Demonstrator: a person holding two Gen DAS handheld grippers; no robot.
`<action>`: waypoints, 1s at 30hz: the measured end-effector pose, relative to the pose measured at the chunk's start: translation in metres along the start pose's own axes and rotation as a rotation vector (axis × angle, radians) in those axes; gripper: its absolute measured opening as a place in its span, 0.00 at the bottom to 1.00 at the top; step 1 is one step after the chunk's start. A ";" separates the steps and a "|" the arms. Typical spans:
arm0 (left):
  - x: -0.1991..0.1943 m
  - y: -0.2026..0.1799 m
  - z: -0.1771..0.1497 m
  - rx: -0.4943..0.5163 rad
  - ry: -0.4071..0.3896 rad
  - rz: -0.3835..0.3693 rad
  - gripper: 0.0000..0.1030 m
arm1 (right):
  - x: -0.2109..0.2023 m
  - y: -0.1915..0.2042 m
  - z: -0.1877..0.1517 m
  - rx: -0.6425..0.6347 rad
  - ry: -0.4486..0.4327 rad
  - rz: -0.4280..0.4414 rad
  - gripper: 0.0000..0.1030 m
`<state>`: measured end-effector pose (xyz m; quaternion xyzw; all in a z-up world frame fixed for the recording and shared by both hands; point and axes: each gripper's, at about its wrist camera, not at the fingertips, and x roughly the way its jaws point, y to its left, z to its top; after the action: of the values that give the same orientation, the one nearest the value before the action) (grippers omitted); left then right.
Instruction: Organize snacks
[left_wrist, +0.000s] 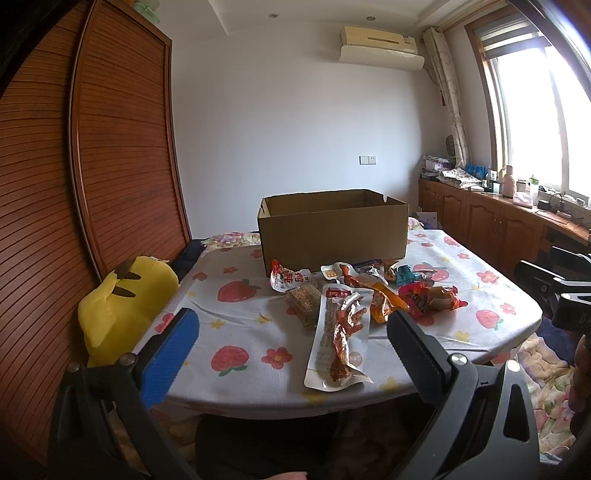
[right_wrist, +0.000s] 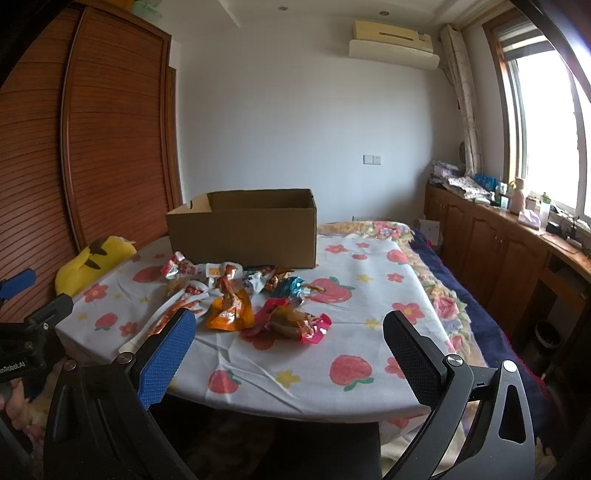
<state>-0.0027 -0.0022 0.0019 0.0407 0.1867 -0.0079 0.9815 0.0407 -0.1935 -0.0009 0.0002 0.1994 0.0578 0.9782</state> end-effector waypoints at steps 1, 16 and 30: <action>-0.001 0.000 0.001 -0.001 -0.001 0.000 1.00 | 0.000 0.000 0.000 -0.001 0.001 0.000 1.00; -0.004 0.000 0.009 0.000 -0.011 -0.005 1.00 | -0.001 -0.001 0.001 -0.002 -0.002 -0.001 1.00; -0.005 0.000 0.008 -0.001 -0.019 -0.008 1.00 | -0.002 -0.001 0.000 -0.001 -0.003 -0.001 1.00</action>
<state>-0.0042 -0.0024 0.0113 0.0395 0.1775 -0.0120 0.9832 0.0396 -0.1948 0.0001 -0.0004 0.1980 0.0573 0.9785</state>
